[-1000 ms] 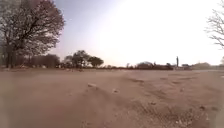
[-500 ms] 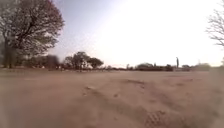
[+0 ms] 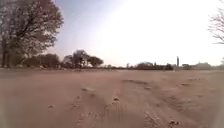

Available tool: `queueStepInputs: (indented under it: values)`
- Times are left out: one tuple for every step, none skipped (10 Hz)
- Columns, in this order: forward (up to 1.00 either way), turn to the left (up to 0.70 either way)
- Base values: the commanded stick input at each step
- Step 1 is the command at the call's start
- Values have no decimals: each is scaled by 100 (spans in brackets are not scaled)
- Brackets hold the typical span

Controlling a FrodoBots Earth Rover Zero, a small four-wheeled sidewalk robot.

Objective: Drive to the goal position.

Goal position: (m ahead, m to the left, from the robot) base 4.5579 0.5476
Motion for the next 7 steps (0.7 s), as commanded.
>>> queueStepInputs:
  values:
    - [70,0]
    - [70,0]
    - [70,0]
    - [70,0]
    - [70,0]
    - [70,0]
    - [70,0]
